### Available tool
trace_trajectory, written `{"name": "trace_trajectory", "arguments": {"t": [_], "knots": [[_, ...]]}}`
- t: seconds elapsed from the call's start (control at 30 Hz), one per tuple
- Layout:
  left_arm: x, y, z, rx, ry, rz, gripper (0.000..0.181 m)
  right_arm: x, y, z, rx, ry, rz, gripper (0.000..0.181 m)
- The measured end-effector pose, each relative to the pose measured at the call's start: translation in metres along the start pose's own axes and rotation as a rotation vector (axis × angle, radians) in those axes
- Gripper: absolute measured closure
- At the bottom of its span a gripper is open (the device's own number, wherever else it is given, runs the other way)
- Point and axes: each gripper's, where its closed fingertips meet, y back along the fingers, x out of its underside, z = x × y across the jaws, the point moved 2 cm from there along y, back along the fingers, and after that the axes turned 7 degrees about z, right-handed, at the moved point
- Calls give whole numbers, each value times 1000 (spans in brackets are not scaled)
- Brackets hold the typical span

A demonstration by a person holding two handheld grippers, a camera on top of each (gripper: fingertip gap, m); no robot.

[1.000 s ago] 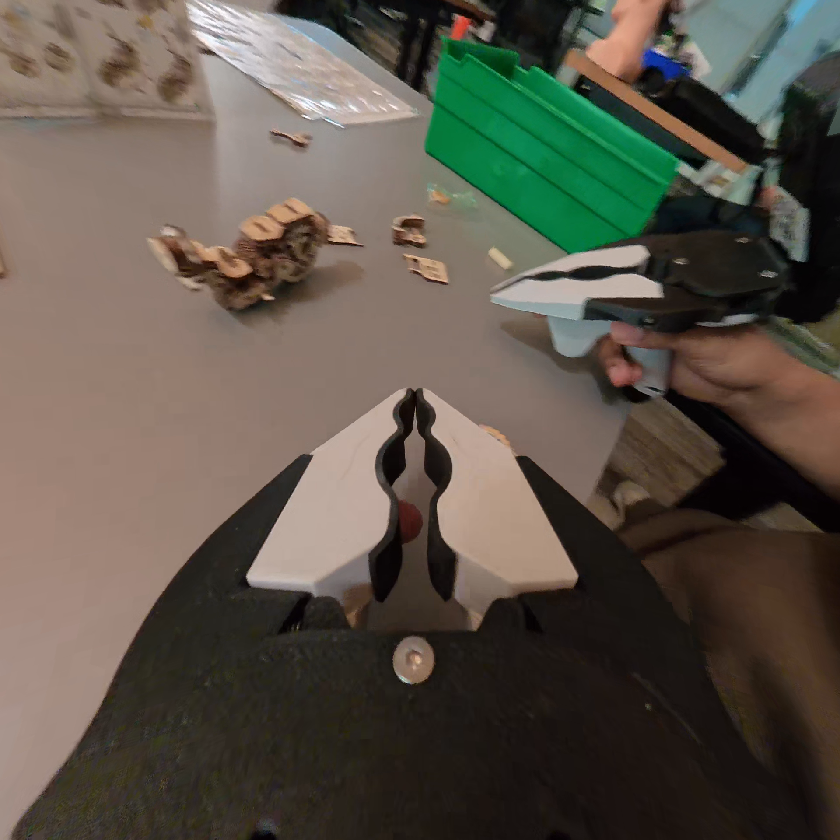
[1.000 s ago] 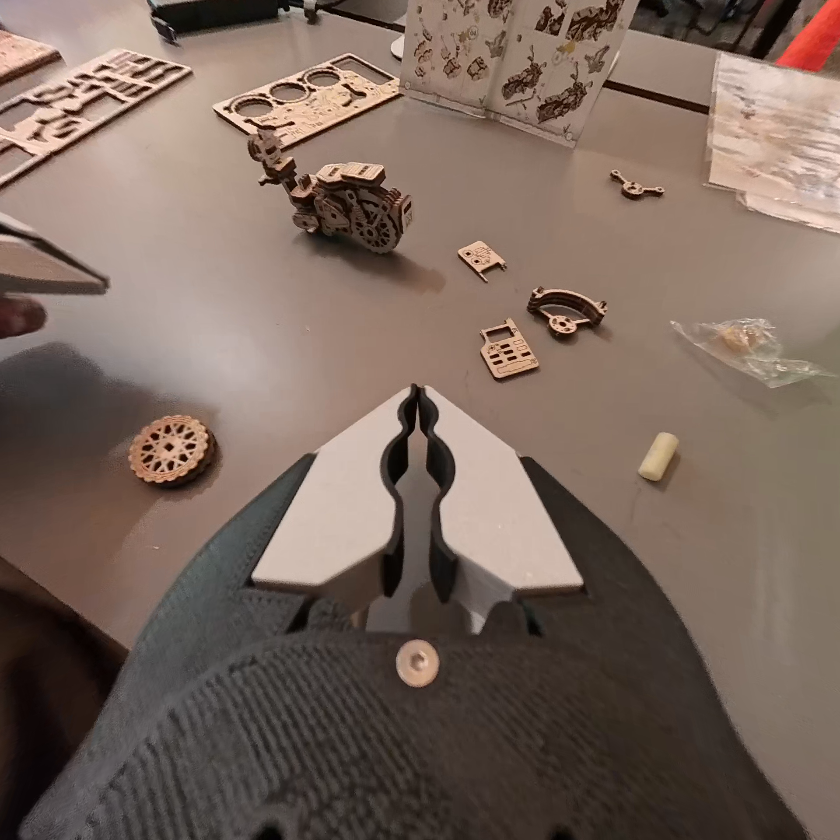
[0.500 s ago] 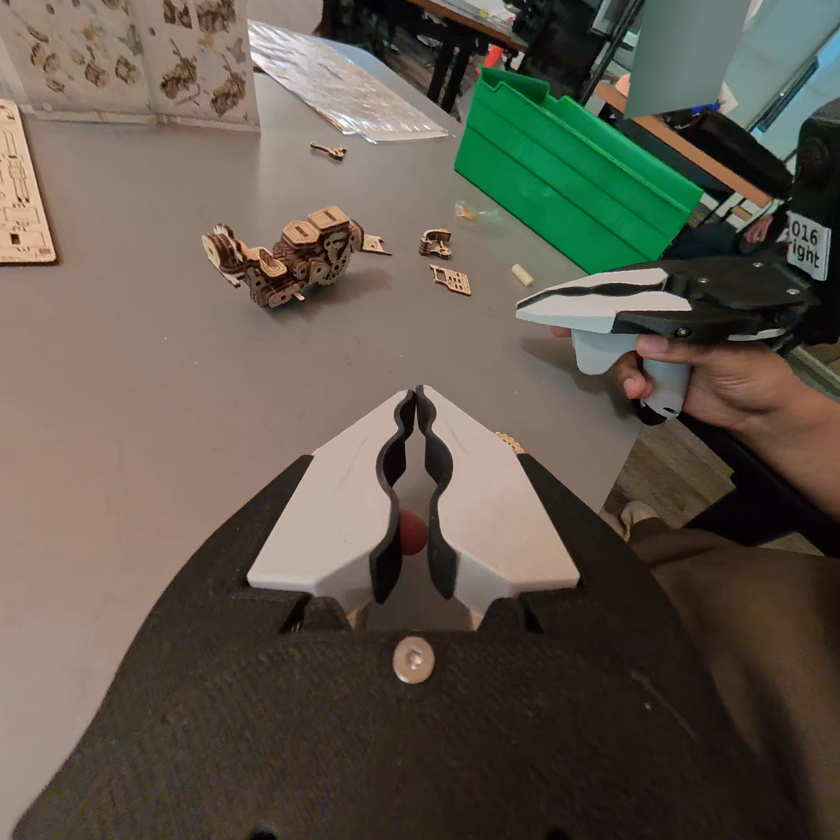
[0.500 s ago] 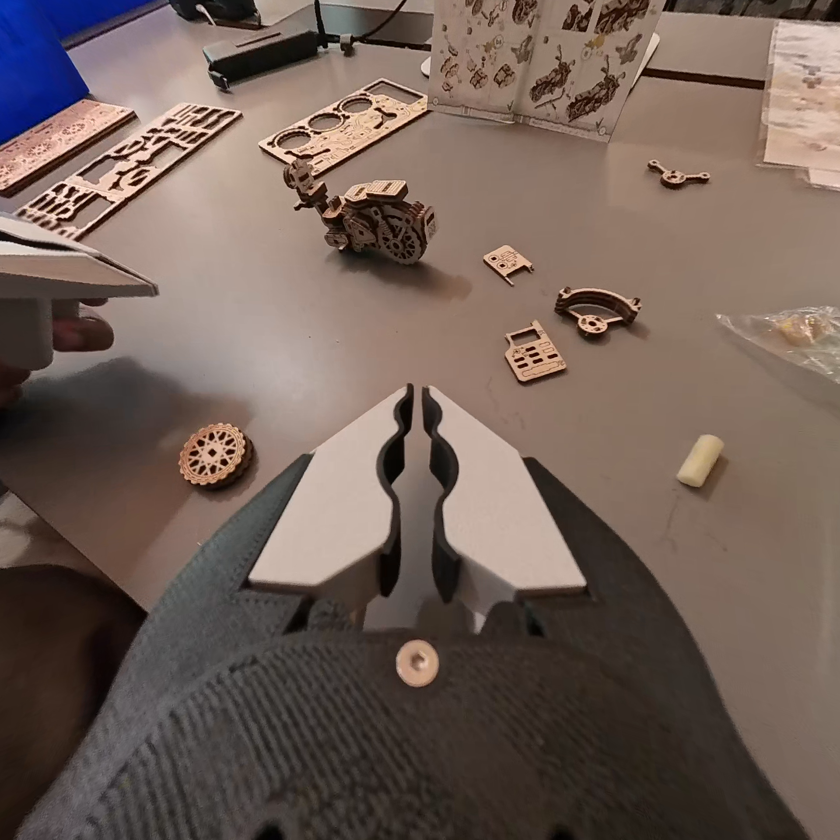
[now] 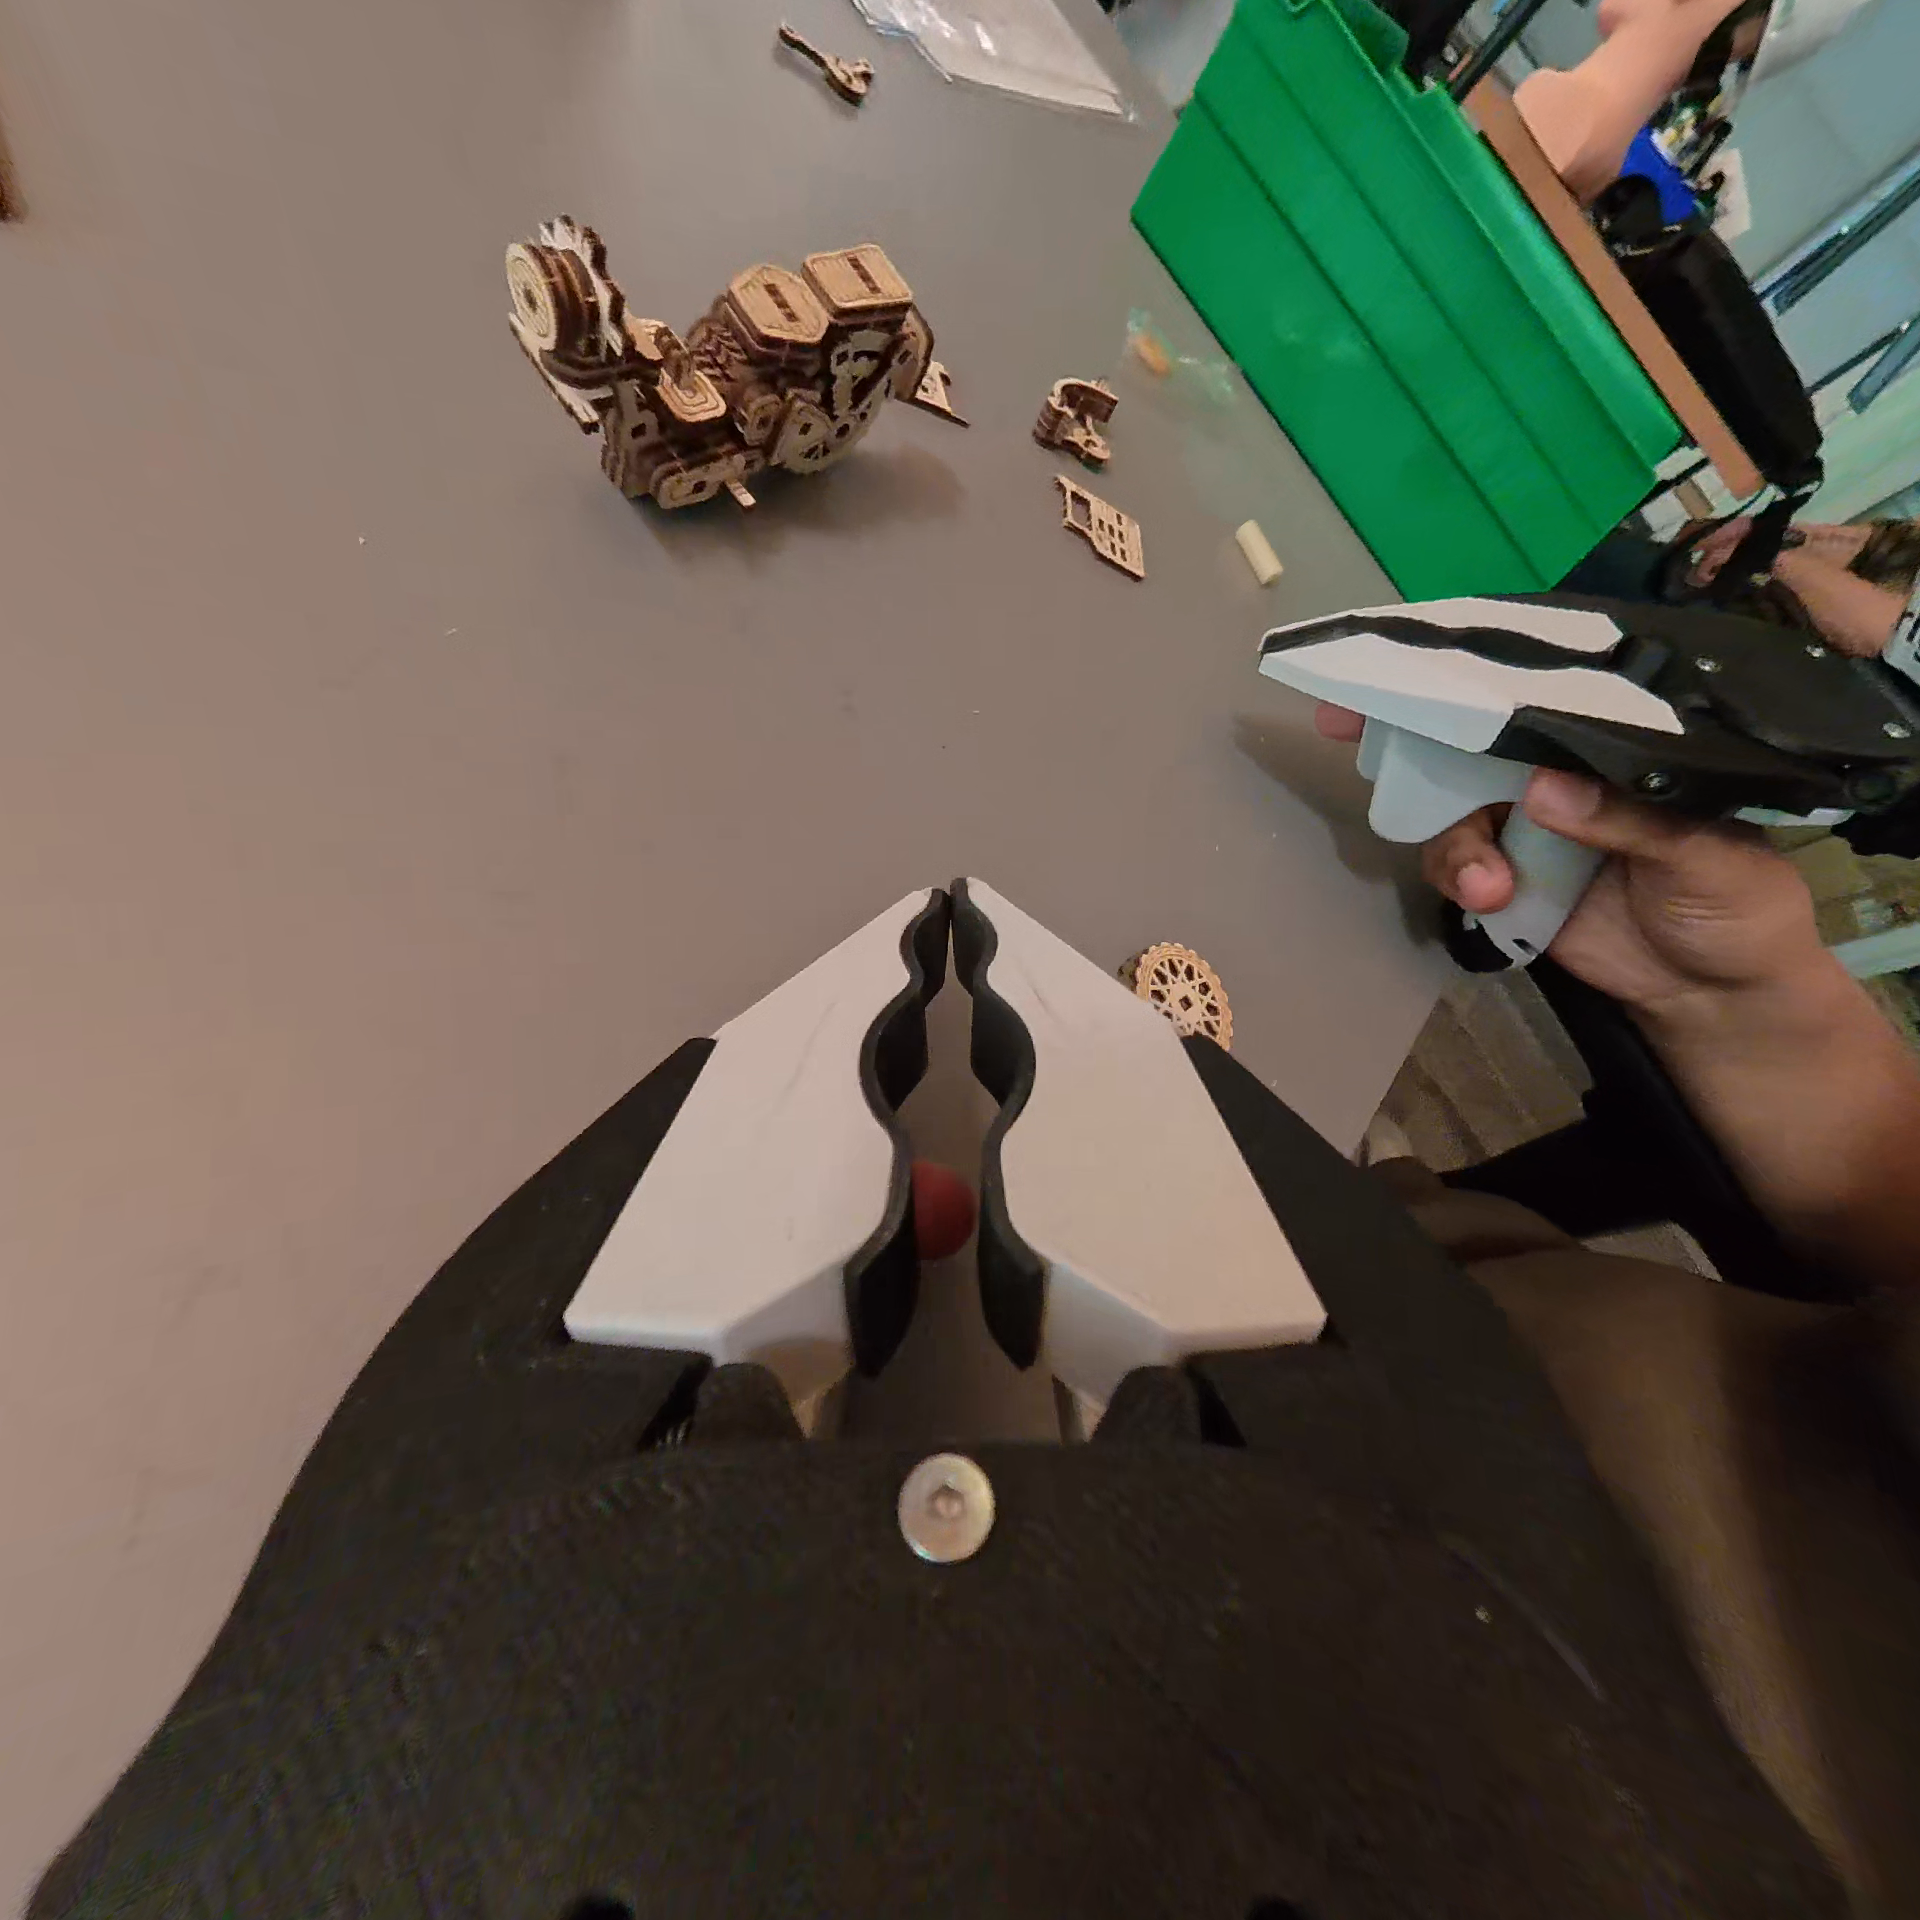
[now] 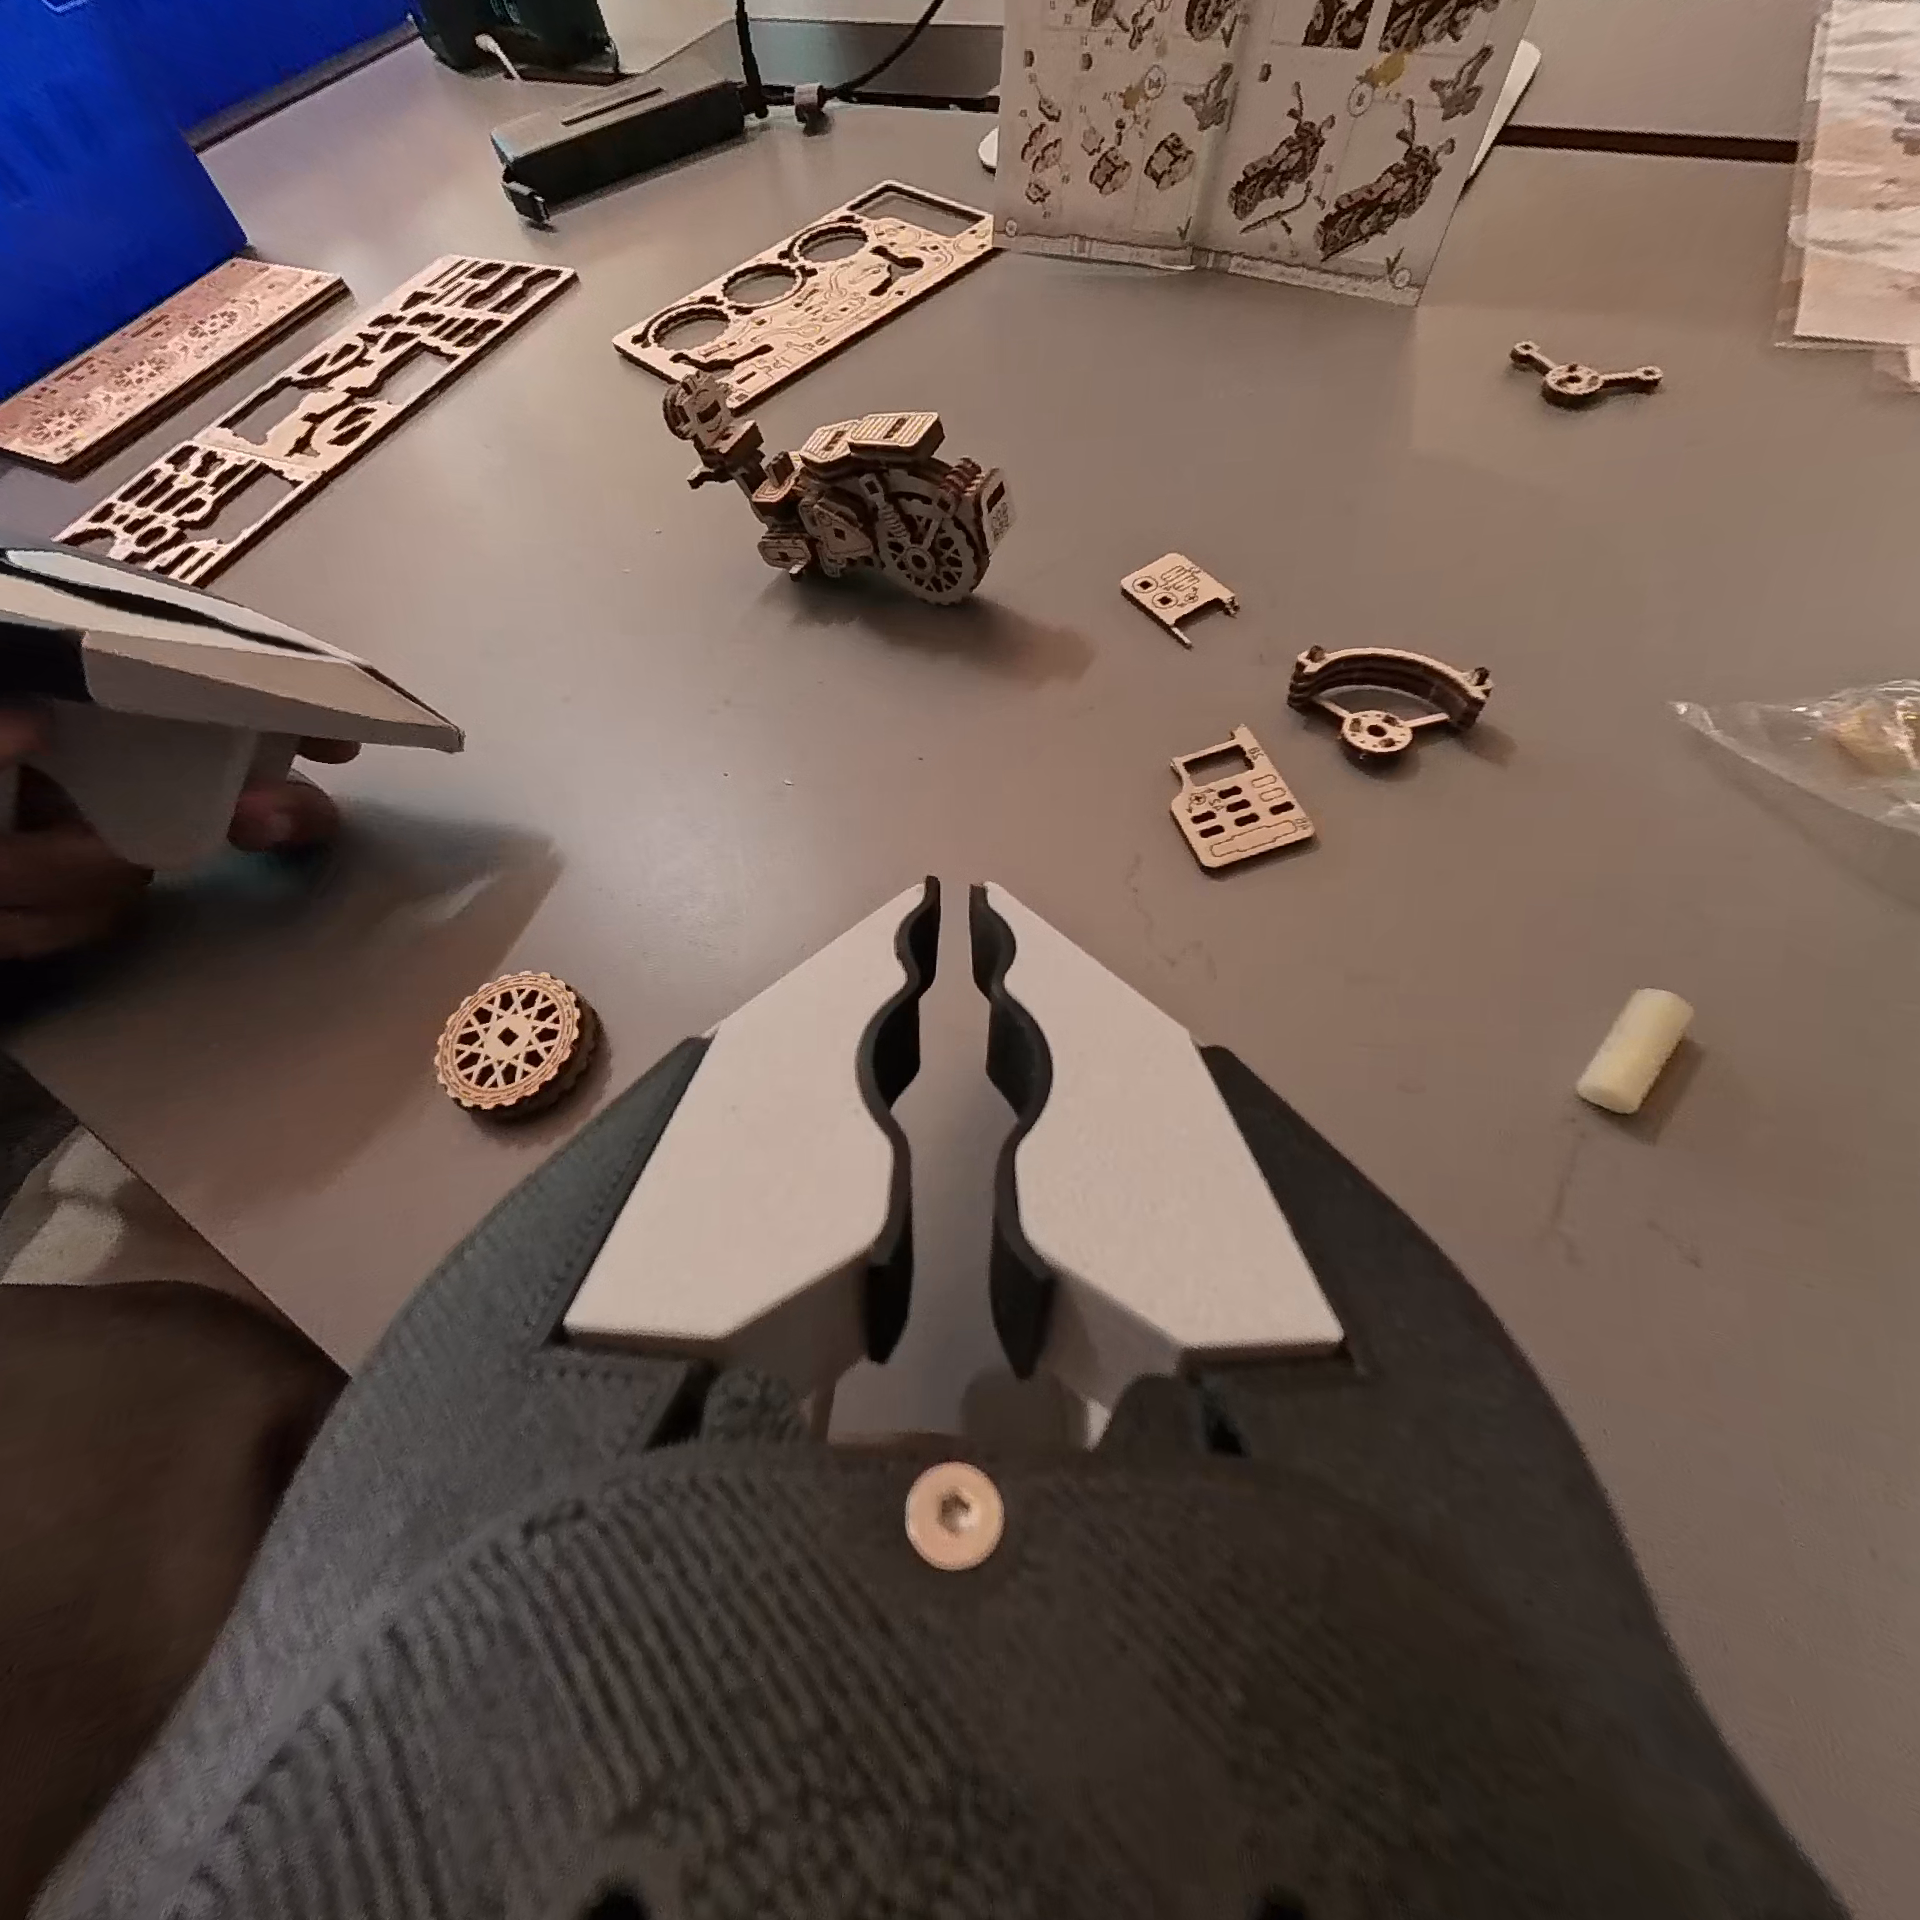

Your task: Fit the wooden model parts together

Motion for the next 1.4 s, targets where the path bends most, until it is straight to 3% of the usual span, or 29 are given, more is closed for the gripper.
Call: {"name": "trace_trajectory", "arguments": {"t": [1.4], "knots": [[7, -4, -7, 48, -20, 57, 181, 3, -2, 2, -6, 5, 23, 173]]}}
